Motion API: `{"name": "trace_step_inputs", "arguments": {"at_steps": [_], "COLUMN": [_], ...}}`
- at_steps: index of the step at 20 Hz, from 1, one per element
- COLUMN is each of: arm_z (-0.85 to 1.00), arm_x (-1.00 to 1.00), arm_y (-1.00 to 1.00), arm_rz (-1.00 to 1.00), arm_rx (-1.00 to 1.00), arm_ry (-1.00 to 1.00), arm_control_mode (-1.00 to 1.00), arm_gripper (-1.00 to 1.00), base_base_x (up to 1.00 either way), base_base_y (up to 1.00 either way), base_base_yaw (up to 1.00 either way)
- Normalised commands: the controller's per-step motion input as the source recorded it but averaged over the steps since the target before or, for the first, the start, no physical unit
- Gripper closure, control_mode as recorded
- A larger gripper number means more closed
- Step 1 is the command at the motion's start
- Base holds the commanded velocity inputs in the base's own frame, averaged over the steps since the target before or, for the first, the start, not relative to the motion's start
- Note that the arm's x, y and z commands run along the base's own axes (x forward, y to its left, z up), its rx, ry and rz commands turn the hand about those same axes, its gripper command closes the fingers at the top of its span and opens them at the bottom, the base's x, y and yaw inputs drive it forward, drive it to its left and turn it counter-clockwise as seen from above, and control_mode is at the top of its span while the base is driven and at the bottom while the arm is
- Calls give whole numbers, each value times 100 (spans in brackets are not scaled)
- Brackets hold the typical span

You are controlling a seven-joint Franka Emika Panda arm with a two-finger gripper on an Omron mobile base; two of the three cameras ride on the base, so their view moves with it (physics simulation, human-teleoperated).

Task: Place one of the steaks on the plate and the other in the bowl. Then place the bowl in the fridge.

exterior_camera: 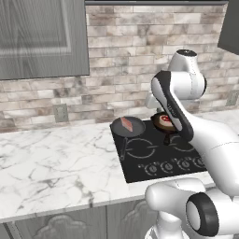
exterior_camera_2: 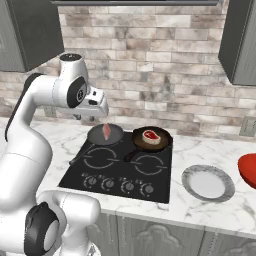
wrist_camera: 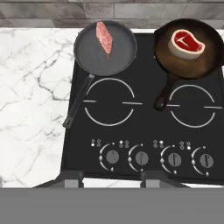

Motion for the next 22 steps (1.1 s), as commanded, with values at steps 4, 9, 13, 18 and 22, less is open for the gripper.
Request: {"name": "trace_step_inputs", "arguments": {"at_steps": [4, 9, 13, 18, 22], "arm_z": [-7, -18, -15, -24, -26], "arm_x": [3, 11, 12, 18, 21], "arm_y": [0, 0, 0, 0, 0], "arm_rz": [0, 1, 0, 3, 5], "arm_rx": [0, 0, 0, 0, 0], "arm_ry": [-1, 0, 0, 0, 0], "arm_control_mode": [-100, -100, -100, -100, -100], "arm_gripper": [-100, -100, -100, -100, -100], "base_base_x": [0, 0, 0, 0, 0], "base_base_y": [0, 0, 0, 0, 0], "base_base_yaw": [0, 0, 0, 0, 0]}}
